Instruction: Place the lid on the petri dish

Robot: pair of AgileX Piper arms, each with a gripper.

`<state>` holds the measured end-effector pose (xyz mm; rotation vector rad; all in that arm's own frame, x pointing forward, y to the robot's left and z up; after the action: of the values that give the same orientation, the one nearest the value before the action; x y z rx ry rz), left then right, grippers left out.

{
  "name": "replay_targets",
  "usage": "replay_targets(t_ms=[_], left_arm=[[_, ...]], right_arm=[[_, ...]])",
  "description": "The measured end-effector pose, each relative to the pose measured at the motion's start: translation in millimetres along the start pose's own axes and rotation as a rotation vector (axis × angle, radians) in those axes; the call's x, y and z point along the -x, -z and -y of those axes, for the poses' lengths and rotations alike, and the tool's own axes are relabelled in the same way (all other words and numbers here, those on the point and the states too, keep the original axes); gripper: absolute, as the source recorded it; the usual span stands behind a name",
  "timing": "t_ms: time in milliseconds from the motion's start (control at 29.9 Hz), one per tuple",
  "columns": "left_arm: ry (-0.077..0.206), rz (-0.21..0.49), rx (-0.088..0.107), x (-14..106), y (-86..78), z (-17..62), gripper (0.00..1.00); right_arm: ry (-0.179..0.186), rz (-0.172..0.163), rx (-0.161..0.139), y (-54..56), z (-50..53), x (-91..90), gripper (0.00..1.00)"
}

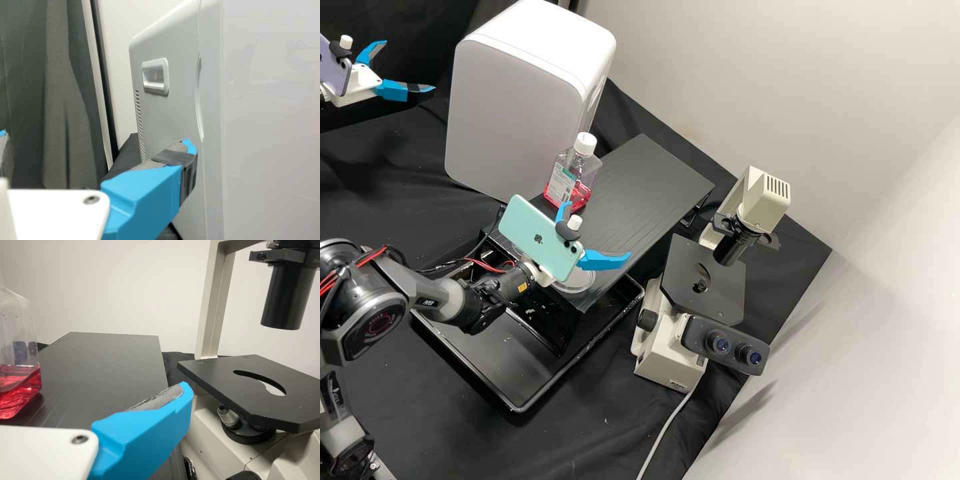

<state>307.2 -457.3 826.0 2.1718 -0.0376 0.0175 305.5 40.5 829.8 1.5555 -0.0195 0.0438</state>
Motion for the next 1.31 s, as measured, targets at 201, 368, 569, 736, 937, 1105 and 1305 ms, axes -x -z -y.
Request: replay_targets(t_ms=[201,368,569,736,937,1105,1305], left_arm=[[0.0,0.0,0.0,0.0,0.0,0.0,1.0],[0.0,0.0,0.0,0.0,0.0,0.0,1.0],[0.0,0.002,0.0,0.0,-0.6,0.1,1.0],[0.01,0.053,0.022,0.6,-17.5,3.2,1.0],[0.047,0.176,0.054,8.5,-55.6,11.4,1.0],[0.082,0.272,0.098,21.8,-72.5,32.1,1.0],[0.115,0.335,0.098,36.3,-85.0,53.9,1.0]], right_arm=[[0.0,0.0,0.0,0.0,0.0,0.0,1.0],[0.0,0.0,0.0,0.0,0.0,0.0,1.0],[0.0,0.0,0.0,0.0,0.0,0.0,1.0],[0.0,0.0,0.0,0.0,0.0,0.0,1.0],[0.0,0.0,0.0,0.0,0.0,0.0,1.0],[0.0,0.0,0.0,0.0,0.0,0.0,1.0],[0.0,0.0,0.0,0.0,0.0,0.0,1.0]])
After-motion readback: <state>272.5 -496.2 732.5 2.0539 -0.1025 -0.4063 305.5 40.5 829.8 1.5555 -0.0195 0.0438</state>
